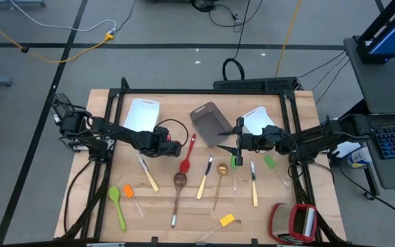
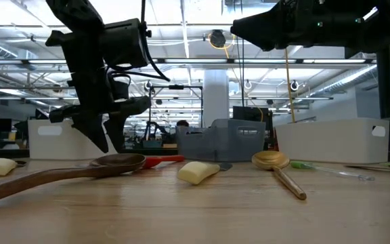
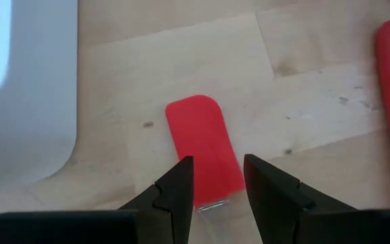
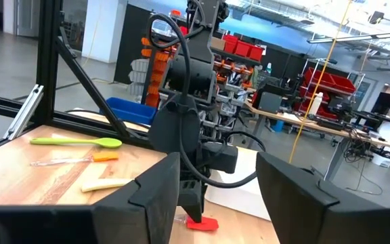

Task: Pick & Place Kitchen Items
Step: Put the red spatula into the left white bin

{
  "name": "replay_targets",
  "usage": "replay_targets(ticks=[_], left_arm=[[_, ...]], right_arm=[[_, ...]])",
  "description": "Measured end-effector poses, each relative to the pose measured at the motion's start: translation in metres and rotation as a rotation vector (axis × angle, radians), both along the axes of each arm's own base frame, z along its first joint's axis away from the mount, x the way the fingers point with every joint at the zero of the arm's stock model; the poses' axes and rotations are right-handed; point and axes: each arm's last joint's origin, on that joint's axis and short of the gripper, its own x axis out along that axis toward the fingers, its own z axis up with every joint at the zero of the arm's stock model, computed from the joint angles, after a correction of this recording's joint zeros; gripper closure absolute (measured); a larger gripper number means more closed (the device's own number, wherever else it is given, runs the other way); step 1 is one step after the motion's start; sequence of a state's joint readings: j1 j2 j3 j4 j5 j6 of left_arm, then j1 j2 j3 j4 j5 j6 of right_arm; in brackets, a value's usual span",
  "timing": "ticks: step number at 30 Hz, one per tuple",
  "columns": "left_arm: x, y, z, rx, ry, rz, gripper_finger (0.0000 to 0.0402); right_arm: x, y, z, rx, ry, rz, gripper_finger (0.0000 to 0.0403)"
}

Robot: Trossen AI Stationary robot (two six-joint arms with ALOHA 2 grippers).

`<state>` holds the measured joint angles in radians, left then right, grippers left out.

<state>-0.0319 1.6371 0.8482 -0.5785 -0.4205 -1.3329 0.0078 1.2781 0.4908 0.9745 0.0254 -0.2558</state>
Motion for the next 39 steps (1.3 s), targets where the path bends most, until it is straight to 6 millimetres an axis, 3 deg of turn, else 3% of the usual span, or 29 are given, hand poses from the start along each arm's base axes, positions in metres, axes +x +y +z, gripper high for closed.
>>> replay_targets(ticks=[13, 27, 30, 39], left_arm=[[0.0, 0.0, 0.0, 0.0, -0.015, 0.038, 0.0192], [0.005, 0.006, -0.025, -0.009, 0.07, 0.068, 0.0189], [0.004, 0.006, -0.026, -0.015, 0.073, 0.071, 0.0208], [0.003, 0.006, -0.026, -0.01, 0.078, 0.074, 0.0341]], right_arm=[[0.0, 0.0, -0.001, -0.003, 0.005, 0.0, 0.022], [0.0, 0.0, -0.002, 0.0, 0.017, 0.0, 0.0222], [0.0, 0.0, -0.002, 0.0, 0.017, 0.0, 0.0222], [0.0, 0.0, -0.002, 0.0, 0.016, 0.0, 0.0224]])
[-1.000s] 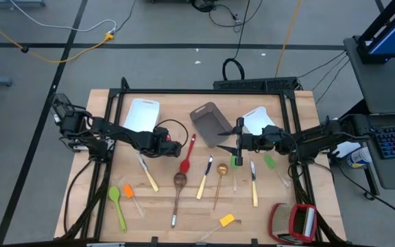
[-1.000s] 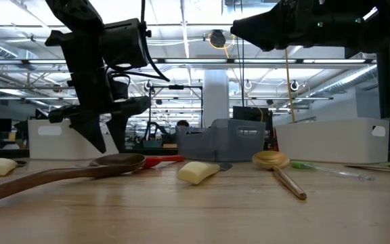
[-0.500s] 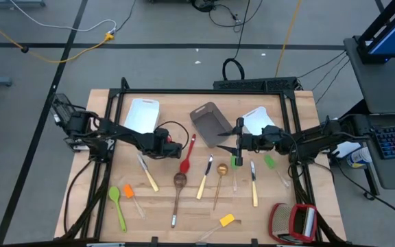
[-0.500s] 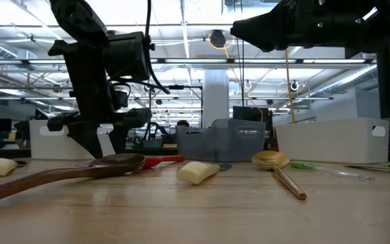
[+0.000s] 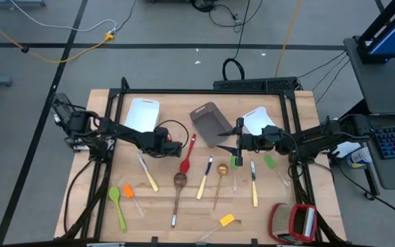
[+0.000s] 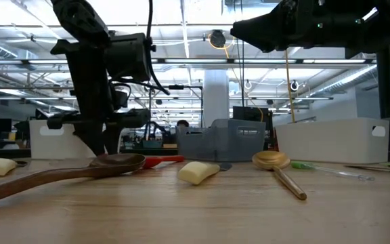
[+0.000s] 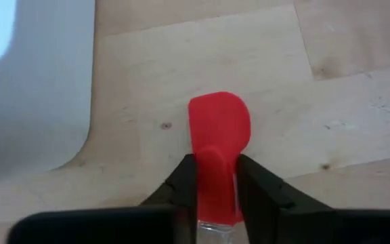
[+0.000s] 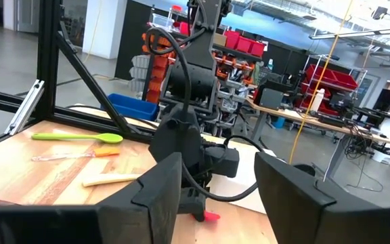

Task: Pick & Place Kitchen Items
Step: Put the red spatula into the left white bin

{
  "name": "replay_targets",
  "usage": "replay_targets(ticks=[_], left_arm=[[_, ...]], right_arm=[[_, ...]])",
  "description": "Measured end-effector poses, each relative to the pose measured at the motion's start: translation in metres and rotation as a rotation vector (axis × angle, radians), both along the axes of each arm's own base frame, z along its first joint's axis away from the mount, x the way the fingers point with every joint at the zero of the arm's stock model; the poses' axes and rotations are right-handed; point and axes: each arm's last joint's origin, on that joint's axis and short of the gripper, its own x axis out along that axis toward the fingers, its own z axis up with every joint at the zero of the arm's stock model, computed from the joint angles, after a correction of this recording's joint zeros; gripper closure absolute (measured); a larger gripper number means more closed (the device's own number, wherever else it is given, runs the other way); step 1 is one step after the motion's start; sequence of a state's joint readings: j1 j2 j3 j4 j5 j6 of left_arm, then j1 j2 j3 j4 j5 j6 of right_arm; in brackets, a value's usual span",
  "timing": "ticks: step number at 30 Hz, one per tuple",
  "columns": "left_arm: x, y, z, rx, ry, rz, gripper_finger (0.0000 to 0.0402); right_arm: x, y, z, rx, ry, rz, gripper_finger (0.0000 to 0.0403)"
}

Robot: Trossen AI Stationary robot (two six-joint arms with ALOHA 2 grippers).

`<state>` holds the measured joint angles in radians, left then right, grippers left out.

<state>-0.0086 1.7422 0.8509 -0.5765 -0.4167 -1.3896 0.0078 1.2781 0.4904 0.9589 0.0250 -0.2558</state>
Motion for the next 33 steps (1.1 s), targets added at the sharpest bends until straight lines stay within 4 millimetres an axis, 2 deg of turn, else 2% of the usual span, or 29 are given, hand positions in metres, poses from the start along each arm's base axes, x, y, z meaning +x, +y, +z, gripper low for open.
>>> replay_targets(ticks=[5, 13, 18, 27, 33], left_arm=[[-0.002, 0.0, 0.012, 0.007, -0.013, -0.049, 0.0363], [0.001, -0.009, 0.05, 0.134, -0.161, -0.219, 0.0364], [-0.006, -0.008, 0.074, 0.203, -0.191, -0.308, 0.0365], [-0.037, 0.016, 0.127, 0.388, -0.214, -0.375, 0.0365], [-0.053, 0.041, 0.142, 0.484, -0.093, -0.462, 0.0365]], right_arm=[[0.0, 0.0, 0.0, 0.0, 0.0, 0.0, 0.0223], [0.0, 0.0, 0.0, 0.0, 0.0, 0.0, 0.0226], [0.0, 0.0, 0.0, 0.001, 0.0, -0.001, 0.0226], [0.0, 0.0, 0.0, 0.008, 0.0, 0.0, 0.0227], [0.0, 0.0, 0.0, 0.008, -0.001, 0.0, 0.0231]])
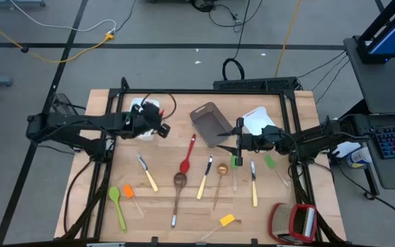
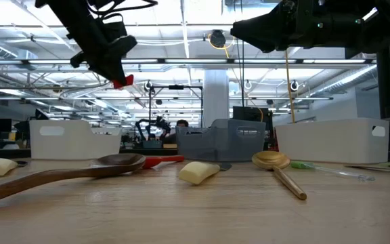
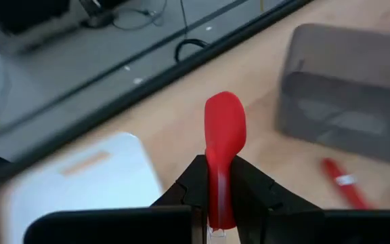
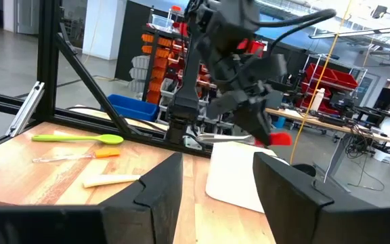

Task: Pick & Place Kitchen Items
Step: Put the red spatula into the left white bin

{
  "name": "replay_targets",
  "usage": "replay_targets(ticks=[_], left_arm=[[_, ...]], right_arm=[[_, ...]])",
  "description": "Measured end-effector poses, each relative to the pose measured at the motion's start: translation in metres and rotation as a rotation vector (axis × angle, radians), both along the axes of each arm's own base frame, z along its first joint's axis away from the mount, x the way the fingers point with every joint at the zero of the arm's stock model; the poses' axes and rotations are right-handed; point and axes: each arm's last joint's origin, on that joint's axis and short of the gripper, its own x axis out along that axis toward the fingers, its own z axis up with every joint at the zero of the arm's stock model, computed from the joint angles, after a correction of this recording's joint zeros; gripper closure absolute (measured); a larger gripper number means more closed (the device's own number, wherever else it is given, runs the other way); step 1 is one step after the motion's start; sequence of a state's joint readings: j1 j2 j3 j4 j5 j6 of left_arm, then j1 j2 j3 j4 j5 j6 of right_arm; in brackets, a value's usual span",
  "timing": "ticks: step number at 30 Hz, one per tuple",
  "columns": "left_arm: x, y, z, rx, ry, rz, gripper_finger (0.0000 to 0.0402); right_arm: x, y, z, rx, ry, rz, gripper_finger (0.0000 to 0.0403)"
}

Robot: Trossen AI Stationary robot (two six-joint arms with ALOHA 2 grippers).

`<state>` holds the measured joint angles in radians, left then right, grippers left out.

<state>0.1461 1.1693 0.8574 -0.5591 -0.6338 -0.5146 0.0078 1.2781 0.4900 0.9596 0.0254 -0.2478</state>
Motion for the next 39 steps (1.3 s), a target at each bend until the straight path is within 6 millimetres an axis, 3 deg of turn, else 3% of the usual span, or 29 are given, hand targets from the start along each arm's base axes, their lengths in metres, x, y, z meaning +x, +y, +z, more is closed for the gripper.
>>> replay_targets(ticks=[4, 11, 17, 30, 39], left_arm=[[-0.006, 0.02, -0.001, 0.05, 0.11, -0.006, 0.0365], [-0.018, 0.052, -0.016, -0.059, 0.233, 0.081, 0.0365], [-0.016, 0.072, -0.041, -0.134, 0.307, 0.103, 0.0365], [-0.006, 0.101, -0.088, -0.205, 0.482, 0.114, 0.0364], [0.003, 0.107, -0.104, -0.216, 0.481, 0.09, 0.0364]], right_arm=[[0.0, 0.0, 0.0, 0.0, 0.0, 0.0, 0.0229], [0.0, 0.0, 0.0, 0.0, 0.0, 0.0, 0.023], [0.0, 0.0, 0.0, 0.0, 0.005, 0.0, 0.0231], [0.0, 0.0, -0.001, 0.0, 0.007, 0.0, 0.0232], [0.0, 0.0, -0.001, 0.0, 0.011, 0.0, 0.0231]])
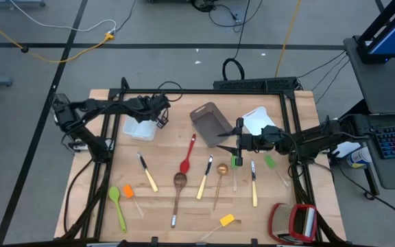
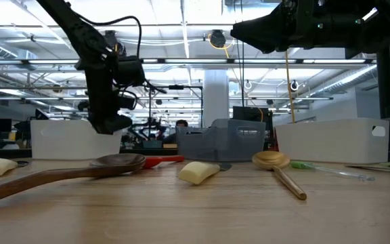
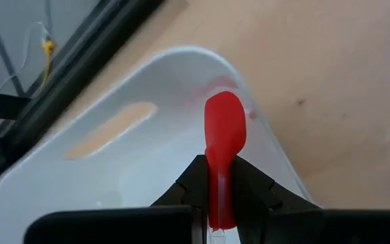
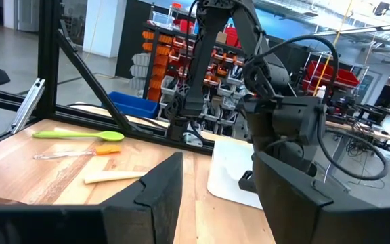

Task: Pick & Place Kitchen Items
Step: Put the red spatula into the left white bin, then put the orange spatula into the left white bin

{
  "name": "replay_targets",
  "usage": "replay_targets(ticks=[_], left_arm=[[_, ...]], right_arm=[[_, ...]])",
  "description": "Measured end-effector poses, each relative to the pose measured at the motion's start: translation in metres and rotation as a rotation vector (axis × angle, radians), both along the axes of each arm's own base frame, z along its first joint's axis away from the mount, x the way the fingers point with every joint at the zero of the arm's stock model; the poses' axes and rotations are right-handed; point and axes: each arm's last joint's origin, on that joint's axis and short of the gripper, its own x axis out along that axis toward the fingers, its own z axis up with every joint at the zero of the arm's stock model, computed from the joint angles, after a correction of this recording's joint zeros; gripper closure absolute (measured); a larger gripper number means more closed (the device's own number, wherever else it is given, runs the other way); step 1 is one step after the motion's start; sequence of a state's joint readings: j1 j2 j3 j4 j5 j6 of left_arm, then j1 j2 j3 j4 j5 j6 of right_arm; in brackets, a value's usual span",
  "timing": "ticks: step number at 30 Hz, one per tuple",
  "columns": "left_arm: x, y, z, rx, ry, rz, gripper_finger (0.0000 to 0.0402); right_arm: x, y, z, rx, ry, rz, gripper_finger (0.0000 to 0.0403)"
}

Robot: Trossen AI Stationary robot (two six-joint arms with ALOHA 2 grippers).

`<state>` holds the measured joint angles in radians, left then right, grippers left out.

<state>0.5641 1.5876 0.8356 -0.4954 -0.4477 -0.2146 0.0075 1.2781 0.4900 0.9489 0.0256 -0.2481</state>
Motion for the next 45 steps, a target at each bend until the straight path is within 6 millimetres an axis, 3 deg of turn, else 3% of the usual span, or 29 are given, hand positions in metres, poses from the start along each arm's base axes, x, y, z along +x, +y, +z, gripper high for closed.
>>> replay_targets(ticks=[12, 23, 31, 37, 45], left_arm=[[-0.001, 0.005, -0.008, -0.08, -0.018, 0.003, 0.036], [-0.002, 0.005, -0.008, -0.079, -0.011, -0.001, 0.0264], [-0.002, 0.002, -0.008, -0.093, -0.002, 0.001, 0.0248], [-0.007, -0.007, 0.002, -0.12, -0.002, 0.002, 0.0247], [-0.012, -0.025, 0.043, -0.053, -0.152, -0.035, 0.0247]], right_arm=[[0.0, 0.0, -0.002, 0.0, 0.019, 0.0, 0.0234], [0.0, 0.0, -0.002, 0.0, 0.019, 0.0, 0.0234], [0.0, 0.0, -0.002, 0.043, 0.019, 0.004, 0.0235], [0.0, 0.0, -0.003, 0.053, 0.026, 0.004, 0.0234], [0.0, 0.0, -0.009, 0.053, 0.096, 0.002, 0.0236]])
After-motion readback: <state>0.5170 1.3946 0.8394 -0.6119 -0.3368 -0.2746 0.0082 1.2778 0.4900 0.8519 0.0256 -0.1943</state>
